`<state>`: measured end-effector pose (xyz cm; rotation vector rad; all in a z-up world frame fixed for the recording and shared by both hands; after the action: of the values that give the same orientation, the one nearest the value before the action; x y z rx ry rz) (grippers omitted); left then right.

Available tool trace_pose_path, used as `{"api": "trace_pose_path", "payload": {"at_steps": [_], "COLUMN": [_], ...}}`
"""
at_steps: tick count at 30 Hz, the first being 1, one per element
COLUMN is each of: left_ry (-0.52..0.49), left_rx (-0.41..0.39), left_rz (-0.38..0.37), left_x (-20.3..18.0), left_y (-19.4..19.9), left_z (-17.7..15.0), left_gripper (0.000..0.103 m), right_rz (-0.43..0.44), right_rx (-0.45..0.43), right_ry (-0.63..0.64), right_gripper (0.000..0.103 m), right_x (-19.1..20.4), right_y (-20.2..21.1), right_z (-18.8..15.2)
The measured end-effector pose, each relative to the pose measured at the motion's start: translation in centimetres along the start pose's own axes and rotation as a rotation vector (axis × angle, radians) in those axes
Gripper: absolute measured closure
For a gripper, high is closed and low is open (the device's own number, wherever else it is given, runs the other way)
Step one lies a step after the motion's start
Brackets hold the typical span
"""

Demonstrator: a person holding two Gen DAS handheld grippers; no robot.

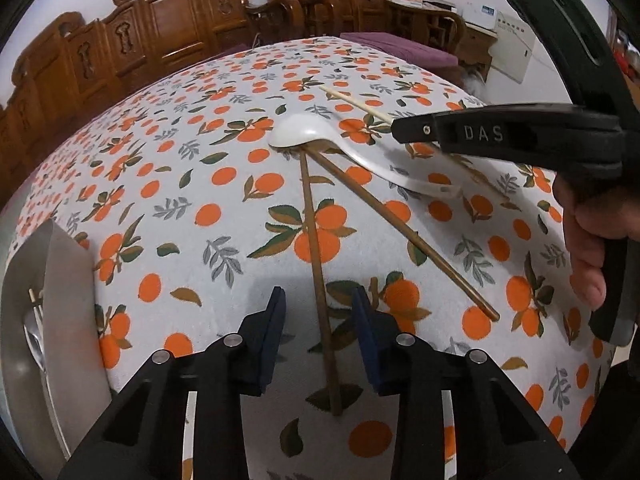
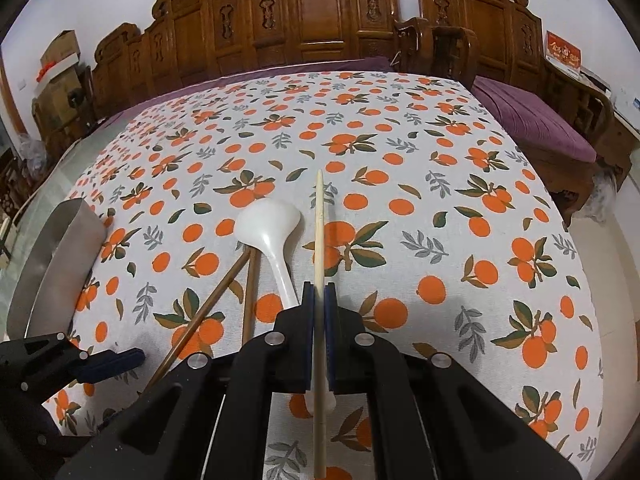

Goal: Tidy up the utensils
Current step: 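Grasp a wooden chopstick with the right gripper while the left gripper grasps another chopstick, then carry both held chopsticks toward the grey tray with both grippers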

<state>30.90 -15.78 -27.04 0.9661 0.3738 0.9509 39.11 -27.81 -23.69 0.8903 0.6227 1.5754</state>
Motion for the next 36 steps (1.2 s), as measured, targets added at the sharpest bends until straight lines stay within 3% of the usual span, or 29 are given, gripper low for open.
{"api": "trace_pose_path", "payload": {"at_steps": [9,22,36], "left_ry": [0.032,0.065,0.117], "left_rx": [0.005,-0.004,-0.116], "left_rz": [-0.009,-0.041,-0.021], "left_x": [1.3,3.2,6.3], "left_y": [-0.1,2.2,8.9], "left_z": [-0.1,-1.1,-2.2], "left_gripper": [0.098,0.099,0.099], "right_rz": [0.002,0.031,0.109], "right_rx": [0.004,-0.013,-0.033], "right_ry": [0.014,0.040,0.079], "right_gripper": [0.097,0.097,0.097], "right_x": [0.3,1.9,5.7], "right_y": [-0.2,0.7,3.0], "right_z": [-0.2,-0.3,-1.3]}}
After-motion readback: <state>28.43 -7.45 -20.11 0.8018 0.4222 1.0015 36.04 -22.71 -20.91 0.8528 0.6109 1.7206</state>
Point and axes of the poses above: each gripper's, at about its wrist camera, not at the fingertips, and y roughly against the way its jaws point, x to its left, z to its top, the point moved 2 cm from there along -y, roughly the way its jaws point, and after that the axes turned 11 degrees about -y, right-handed, at the moved point
